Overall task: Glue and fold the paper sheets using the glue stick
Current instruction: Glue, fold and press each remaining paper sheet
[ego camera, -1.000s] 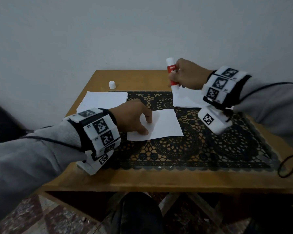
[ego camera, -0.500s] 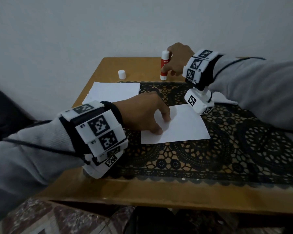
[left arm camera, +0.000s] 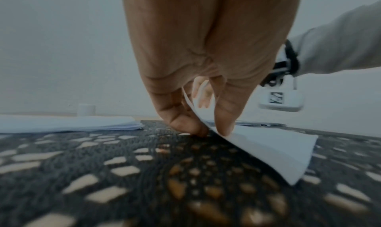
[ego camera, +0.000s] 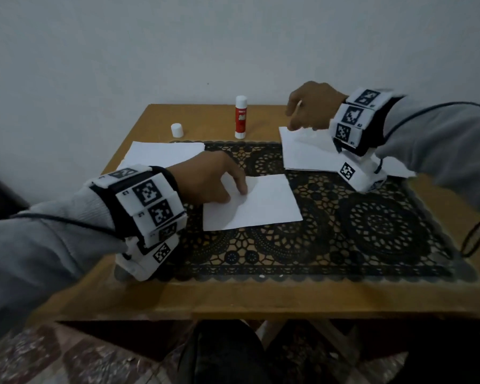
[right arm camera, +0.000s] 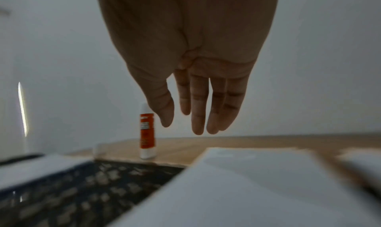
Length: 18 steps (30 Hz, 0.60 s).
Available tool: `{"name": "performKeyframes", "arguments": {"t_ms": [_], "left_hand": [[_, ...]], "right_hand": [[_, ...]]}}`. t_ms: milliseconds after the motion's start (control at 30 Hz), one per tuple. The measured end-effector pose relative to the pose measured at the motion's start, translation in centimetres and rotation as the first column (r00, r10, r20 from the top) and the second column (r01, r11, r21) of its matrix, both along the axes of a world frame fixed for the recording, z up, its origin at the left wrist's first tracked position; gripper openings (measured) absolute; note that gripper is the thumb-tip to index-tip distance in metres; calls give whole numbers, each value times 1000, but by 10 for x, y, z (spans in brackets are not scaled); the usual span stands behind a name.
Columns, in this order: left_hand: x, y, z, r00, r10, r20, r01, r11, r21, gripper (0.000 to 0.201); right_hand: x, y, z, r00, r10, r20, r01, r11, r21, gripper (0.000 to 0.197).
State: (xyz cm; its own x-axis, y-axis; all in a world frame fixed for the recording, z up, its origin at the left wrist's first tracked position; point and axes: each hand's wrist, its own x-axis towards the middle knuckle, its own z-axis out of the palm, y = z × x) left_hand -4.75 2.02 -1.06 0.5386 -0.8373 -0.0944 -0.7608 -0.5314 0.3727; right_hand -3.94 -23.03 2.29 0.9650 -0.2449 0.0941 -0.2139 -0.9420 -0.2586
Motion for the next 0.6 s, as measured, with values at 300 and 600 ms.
{"name": "performKeyframes", "arguments": {"t_ms": [300,600], "left_hand": [[-31,-14,6,999,-16,-42,17,999,43,40],[-48,-16,5,998,5,65,-15,987,163,32]], "right_hand": [[-121,-81,-4,957,13,-290,-144,888,-436,32],[-129,-87,-29,941,89,-327,-254,825,-505,39]]}}
